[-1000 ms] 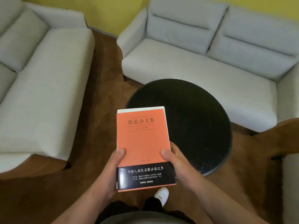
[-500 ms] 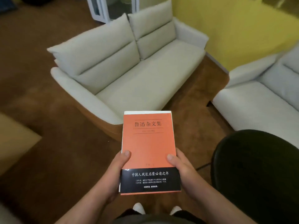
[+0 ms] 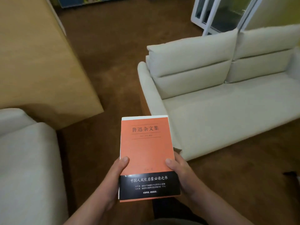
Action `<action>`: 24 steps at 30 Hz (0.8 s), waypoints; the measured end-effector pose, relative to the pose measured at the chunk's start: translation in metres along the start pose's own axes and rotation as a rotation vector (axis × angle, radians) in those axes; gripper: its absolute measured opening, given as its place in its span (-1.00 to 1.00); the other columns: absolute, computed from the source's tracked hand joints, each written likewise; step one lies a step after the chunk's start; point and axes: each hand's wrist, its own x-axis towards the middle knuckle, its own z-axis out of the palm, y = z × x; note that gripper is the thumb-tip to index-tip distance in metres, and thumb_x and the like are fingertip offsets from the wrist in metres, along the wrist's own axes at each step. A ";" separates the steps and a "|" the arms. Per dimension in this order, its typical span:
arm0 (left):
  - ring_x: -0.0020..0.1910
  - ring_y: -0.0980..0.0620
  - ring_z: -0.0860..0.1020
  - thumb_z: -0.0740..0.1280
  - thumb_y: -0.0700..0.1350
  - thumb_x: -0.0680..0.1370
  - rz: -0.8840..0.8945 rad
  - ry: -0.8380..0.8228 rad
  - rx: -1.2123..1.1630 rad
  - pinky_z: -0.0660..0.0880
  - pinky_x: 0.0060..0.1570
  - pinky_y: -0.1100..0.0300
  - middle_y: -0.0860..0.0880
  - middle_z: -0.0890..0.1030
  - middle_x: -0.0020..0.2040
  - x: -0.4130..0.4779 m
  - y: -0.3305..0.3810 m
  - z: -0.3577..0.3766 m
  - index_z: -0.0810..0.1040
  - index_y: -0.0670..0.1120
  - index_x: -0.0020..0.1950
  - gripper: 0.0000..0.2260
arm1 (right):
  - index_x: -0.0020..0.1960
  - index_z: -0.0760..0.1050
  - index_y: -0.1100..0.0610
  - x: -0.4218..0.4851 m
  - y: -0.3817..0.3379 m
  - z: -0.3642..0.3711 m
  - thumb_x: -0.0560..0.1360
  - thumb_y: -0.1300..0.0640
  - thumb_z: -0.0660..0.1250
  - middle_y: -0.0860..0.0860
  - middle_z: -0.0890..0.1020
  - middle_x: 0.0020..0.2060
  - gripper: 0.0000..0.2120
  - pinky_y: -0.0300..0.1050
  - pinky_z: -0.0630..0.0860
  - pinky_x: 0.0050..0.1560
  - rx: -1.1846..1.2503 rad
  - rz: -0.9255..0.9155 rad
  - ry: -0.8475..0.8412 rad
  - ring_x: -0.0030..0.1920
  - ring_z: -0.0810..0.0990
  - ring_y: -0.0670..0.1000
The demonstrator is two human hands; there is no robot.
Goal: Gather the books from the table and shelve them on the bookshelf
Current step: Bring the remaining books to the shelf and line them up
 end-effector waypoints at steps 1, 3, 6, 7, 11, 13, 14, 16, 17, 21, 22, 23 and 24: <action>-0.05 -0.11 0.72 0.31 0.18 0.39 0.000 0.024 -0.024 0.64 -0.19 0.10 -0.19 0.72 0.08 0.010 0.009 0.001 0.52 -0.13 0.31 -0.42 | 0.41 0.45 0.11 0.017 -0.012 -0.001 0.28 -0.16 0.48 0.17 0.68 0.22 -0.24 0.31 0.50 0.35 -0.028 0.000 -0.025 0.24 0.64 0.27; -0.08 -0.10 0.73 0.32 0.18 0.38 0.012 0.060 -0.064 0.64 -0.24 0.12 -0.18 0.73 0.05 0.027 0.028 0.003 0.53 -0.13 0.30 -0.42 | 0.40 0.45 0.10 0.049 -0.035 -0.003 0.25 -0.22 0.48 0.11 0.70 0.21 -0.21 0.17 0.58 0.27 -0.090 0.008 -0.090 0.22 0.67 0.21; -0.06 -0.12 0.73 0.33 0.19 0.37 0.036 0.104 -0.127 0.64 -0.25 0.11 -0.19 0.73 0.06 0.049 0.056 0.003 0.53 -0.12 0.29 -0.41 | 0.42 0.41 0.09 0.094 -0.068 0.002 0.19 -0.29 0.53 0.10 0.68 0.23 -0.09 0.05 0.61 0.18 -0.148 0.033 -0.199 0.20 0.69 0.15; -0.04 -0.13 0.72 0.33 0.19 0.38 0.042 0.123 -0.146 0.64 -0.23 0.10 -0.19 0.72 0.07 0.056 0.064 0.002 0.52 -0.12 0.30 -0.41 | 0.42 0.40 0.10 0.109 -0.077 0.005 0.17 -0.31 0.54 0.11 0.68 0.24 -0.06 0.05 0.62 0.17 -0.165 0.042 -0.226 0.20 0.69 0.16; 0.11 -0.17 0.68 0.37 0.19 0.39 0.089 0.185 -0.199 0.60 -0.02 0.00 -0.20 0.69 0.15 0.084 0.103 -0.014 0.52 -0.12 0.34 -0.39 | 0.40 0.41 0.07 0.165 -0.110 0.029 0.08 -0.37 0.59 0.12 0.68 0.23 0.01 0.28 0.54 0.32 -0.218 0.068 -0.291 0.20 0.69 0.18; 0.13 -0.18 0.67 0.40 0.20 0.38 0.103 0.199 -0.206 0.58 0.02 -0.02 -0.19 0.69 0.17 0.102 0.127 -0.026 0.53 -0.12 0.33 -0.39 | 0.40 0.42 0.05 0.197 -0.123 0.043 0.17 -0.30 0.54 0.11 0.69 0.22 -0.10 0.34 0.51 0.34 -0.216 0.083 -0.288 0.20 0.69 0.19; 0.13 -0.17 0.67 0.39 0.20 0.39 0.108 0.206 -0.202 0.58 0.02 0.00 -0.19 0.69 0.17 0.114 0.139 -0.035 0.53 -0.12 0.33 -0.40 | 0.41 0.42 0.03 0.215 -0.130 0.051 0.20 -0.29 0.52 0.11 0.69 0.22 -0.13 0.34 0.51 0.34 -0.222 0.095 -0.290 0.19 0.69 0.19; 0.10 -0.15 0.68 0.32 0.19 0.42 0.111 0.206 -0.185 0.60 -0.04 0.04 -0.18 0.69 0.16 0.140 0.168 -0.053 0.53 -0.12 0.33 -0.43 | 0.42 0.38 -0.01 0.253 -0.145 0.069 0.22 -0.33 0.49 0.10 0.68 0.23 -0.14 0.30 0.54 0.31 -0.268 0.105 -0.307 0.17 0.70 0.17; 0.09 -0.15 0.69 0.30 0.18 0.44 0.116 0.192 -0.173 0.62 -0.07 0.07 -0.18 0.70 0.15 0.153 0.184 -0.063 0.53 -0.11 0.33 -0.45 | 0.42 0.37 -0.02 0.273 -0.155 0.079 0.21 -0.35 0.47 0.09 0.68 0.22 -0.13 0.26 0.57 0.30 -0.291 0.095 -0.312 0.16 0.71 0.15; 0.08 -0.16 0.69 0.35 0.20 0.48 0.140 0.148 -0.115 0.65 -0.13 0.13 -0.19 0.69 0.15 0.207 0.262 -0.102 0.52 -0.09 0.33 -0.47 | 0.41 0.37 0.00 0.349 -0.192 0.123 0.09 -0.46 0.52 0.09 0.69 0.20 0.02 0.14 0.62 0.24 -0.313 0.055 -0.292 0.14 0.72 0.11; 0.10 -0.16 0.68 0.35 0.23 0.43 0.148 0.136 -0.097 0.65 -0.11 0.11 -0.18 0.69 0.16 0.219 0.282 -0.110 0.51 -0.09 0.34 -0.42 | 0.41 0.38 0.01 0.366 -0.202 0.133 0.05 -0.50 0.53 0.10 0.69 0.19 0.07 0.13 0.62 0.23 -0.303 0.049 -0.280 0.14 0.72 0.12; 0.12 -0.16 0.68 0.36 0.28 0.38 0.148 0.121 -0.072 0.65 -0.06 0.07 -0.17 0.69 0.18 0.230 0.301 -0.118 0.50 -0.08 0.35 -0.35 | 0.41 0.38 0.01 0.381 -0.213 0.142 0.03 -0.52 0.53 0.10 0.69 0.19 0.10 0.13 0.62 0.22 -0.295 0.048 -0.273 0.14 0.72 0.12; 0.13 -0.15 0.67 0.39 0.35 0.32 0.139 0.105 -0.041 0.63 0.01 0.01 -0.15 0.68 0.19 0.241 0.320 -0.124 0.49 -0.06 0.36 -0.27 | 0.41 0.38 0.01 0.396 -0.223 0.151 0.02 -0.52 0.53 0.10 0.69 0.19 0.11 0.14 0.62 0.23 -0.287 0.049 -0.265 0.14 0.72 0.13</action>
